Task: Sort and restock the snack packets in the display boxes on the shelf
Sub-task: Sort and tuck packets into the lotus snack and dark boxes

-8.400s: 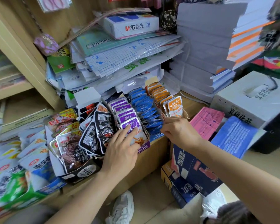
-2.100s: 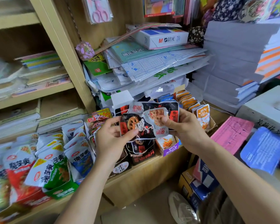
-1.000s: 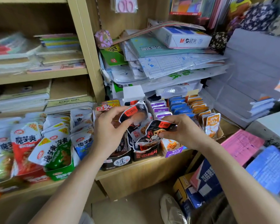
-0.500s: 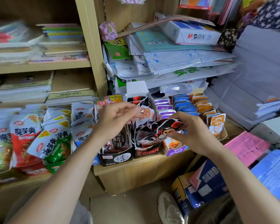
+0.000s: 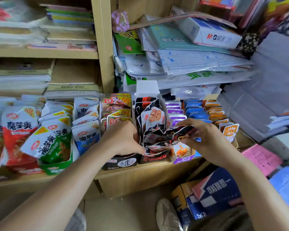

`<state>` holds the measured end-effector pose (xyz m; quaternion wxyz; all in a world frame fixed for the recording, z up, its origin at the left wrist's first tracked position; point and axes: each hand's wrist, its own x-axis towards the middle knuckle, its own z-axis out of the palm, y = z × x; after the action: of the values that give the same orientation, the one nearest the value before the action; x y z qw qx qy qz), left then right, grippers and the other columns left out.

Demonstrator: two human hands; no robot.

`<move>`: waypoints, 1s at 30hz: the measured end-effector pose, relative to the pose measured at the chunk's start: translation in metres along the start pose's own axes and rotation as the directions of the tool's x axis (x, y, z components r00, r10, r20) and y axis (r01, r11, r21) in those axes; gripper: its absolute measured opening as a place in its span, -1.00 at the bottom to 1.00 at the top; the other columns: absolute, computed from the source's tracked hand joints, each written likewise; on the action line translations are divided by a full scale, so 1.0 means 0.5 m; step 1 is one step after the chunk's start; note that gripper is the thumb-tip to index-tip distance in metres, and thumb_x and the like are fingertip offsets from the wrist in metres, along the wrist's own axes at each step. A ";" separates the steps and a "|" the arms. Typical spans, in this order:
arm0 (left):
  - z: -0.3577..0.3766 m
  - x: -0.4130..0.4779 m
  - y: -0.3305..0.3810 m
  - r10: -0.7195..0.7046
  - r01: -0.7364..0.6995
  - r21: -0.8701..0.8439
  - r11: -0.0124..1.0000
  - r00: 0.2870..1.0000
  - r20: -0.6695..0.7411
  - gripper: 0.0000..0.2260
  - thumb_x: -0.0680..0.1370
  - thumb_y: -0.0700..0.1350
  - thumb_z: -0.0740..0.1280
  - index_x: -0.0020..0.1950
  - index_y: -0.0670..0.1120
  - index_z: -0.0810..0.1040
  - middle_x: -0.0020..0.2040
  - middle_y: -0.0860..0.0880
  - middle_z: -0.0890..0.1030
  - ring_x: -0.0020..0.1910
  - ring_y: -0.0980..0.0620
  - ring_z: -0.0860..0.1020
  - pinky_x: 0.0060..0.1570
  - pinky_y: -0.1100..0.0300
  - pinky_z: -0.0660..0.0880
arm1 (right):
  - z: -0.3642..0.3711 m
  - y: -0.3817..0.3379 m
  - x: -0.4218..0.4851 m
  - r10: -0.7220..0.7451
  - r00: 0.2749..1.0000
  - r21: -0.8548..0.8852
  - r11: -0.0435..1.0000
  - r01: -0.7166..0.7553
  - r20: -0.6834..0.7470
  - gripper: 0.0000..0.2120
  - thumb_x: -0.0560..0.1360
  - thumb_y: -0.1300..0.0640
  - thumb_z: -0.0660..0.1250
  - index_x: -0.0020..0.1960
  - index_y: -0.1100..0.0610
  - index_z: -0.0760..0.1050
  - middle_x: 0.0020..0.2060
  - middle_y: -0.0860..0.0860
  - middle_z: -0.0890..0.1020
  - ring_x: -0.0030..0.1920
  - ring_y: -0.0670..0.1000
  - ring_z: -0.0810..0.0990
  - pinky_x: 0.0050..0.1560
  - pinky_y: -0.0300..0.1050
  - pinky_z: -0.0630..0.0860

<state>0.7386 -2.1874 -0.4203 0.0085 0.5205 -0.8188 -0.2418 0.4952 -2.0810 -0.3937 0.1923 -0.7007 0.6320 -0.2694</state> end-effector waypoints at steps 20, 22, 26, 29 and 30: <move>-0.017 0.027 -0.007 0.202 -0.445 -0.198 0.873 0.700 -0.685 -0.88 0.54 -0.03 0.36 -0.18 0.03 0.49 -0.34 0.03 0.56 -0.35 -0.03 0.53 -0.26 -0.05 0.49 | 0.006 -0.027 0.041 -0.005 0.988 -0.070 0.997 0.016 0.153 -0.58 0.56 0.24 0.42 0.19 -0.24 0.44 -0.05 -0.25 0.61 -0.05 -0.34 0.57 -0.08 -0.41 0.49; -0.014 0.036 -0.013 0.239 -0.489 -0.229 0.842 0.718 -0.654 -0.89 0.57 0.04 0.31 -0.10 0.04 0.50 -0.30 0.00 0.59 -0.32 -0.10 0.57 -0.19 -0.09 0.53 | 0.004 -0.034 0.065 -0.003 0.973 -0.124 0.992 0.032 0.230 -0.65 0.57 0.22 0.40 0.26 -0.10 0.46 -0.07 -0.19 0.60 -0.08 -0.37 0.54 -0.13 -0.44 0.45; -0.016 0.044 -0.019 0.323 -0.579 -0.255 0.774 0.709 -0.628 -0.88 0.65 0.02 0.25 0.00 0.06 0.56 -0.24 0.01 0.63 -0.24 -0.07 0.63 -0.11 -0.11 0.56 | 0.035 -0.027 0.077 -0.073 0.992 -0.197 0.976 0.093 0.108 -0.59 0.53 0.24 0.44 0.32 -0.03 0.49 0.07 -0.11 0.57 0.05 -0.20 0.52 -0.03 -0.35 0.41; -0.028 0.048 -0.021 0.327 -0.613 -0.255 0.747 0.674 -0.663 -0.86 0.67 0.01 0.25 0.02 0.04 0.59 -0.25 0.04 0.61 -0.30 -0.03 0.57 -0.28 -0.11 0.46 | 0.055 -0.013 0.047 -0.121 0.993 -0.130 0.984 0.120 -0.001 -0.54 0.50 0.25 0.48 0.31 -0.07 0.49 0.18 -0.18 0.52 0.12 -0.15 0.53 0.03 -0.22 0.52; -0.031 0.052 -0.022 0.316 -0.615 -0.270 0.741 0.674 -0.667 -0.86 0.66 0.03 0.26 0.01 0.05 0.59 -0.25 0.04 0.61 -0.30 -0.06 0.57 -0.28 -0.12 0.45 | 0.055 -0.011 0.038 -0.105 0.994 -0.076 0.992 0.102 -0.036 -0.52 0.49 0.25 0.50 0.30 -0.11 0.47 0.18 -0.25 0.51 0.08 -0.19 0.54 -0.02 -0.28 0.52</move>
<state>0.7401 -2.2192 -0.4170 0.4486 0.3143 -0.7976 -0.2526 0.5175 -2.1010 -0.4094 0.1393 -0.7336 0.6081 -0.2694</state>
